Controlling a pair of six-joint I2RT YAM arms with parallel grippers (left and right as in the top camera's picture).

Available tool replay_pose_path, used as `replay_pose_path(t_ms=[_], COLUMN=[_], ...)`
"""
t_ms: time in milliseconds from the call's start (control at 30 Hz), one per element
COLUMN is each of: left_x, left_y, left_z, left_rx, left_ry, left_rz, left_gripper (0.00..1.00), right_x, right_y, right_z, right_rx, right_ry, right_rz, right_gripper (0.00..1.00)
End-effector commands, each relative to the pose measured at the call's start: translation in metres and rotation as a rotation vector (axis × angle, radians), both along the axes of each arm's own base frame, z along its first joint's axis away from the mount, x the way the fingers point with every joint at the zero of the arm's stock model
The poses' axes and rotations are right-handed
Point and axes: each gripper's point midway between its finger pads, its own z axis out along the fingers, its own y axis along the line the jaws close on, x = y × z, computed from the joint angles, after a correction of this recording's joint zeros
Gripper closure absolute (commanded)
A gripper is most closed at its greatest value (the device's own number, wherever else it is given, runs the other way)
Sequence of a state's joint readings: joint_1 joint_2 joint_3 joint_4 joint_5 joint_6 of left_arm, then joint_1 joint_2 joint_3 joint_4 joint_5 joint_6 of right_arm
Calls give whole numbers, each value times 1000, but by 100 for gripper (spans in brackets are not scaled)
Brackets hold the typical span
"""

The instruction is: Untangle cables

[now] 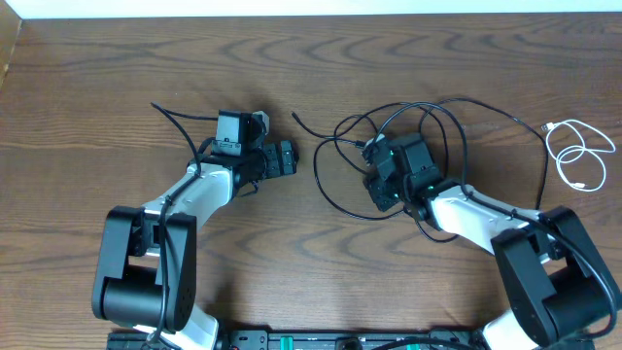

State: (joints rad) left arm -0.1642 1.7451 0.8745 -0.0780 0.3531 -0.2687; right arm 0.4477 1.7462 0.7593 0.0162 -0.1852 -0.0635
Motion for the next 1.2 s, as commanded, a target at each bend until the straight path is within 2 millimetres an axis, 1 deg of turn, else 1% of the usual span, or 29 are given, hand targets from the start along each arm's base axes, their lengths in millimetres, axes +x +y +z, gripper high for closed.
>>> replay_pose_path(t_ms=[0, 67, 133, 367, 1167], left_x=[-1, -1, -1, -1, -1], left_y=[1, 1, 1, 1, 1], left_z=[1, 1, 1, 1, 1], left_rx=[2, 1, 2, 1, 1], left_ry=[-2, -2, -2, -2, -2], left_rz=[4, 4, 4, 4, 4], left_gripper=[2, 2, 2, 2, 2], right_x=[-2, -3, -5, -12, -13], right_y=[2, 2, 1, -3, -3], right_z=[-7, -8, -9, -14, -15], right_rx=[-13, -15, -18, -49, -50], right_ry=[19, 25, 32, 53, 58], right_rz=[19, 19, 19, 46, 46], right_gripper=[71, 81, 87, 98, 99])
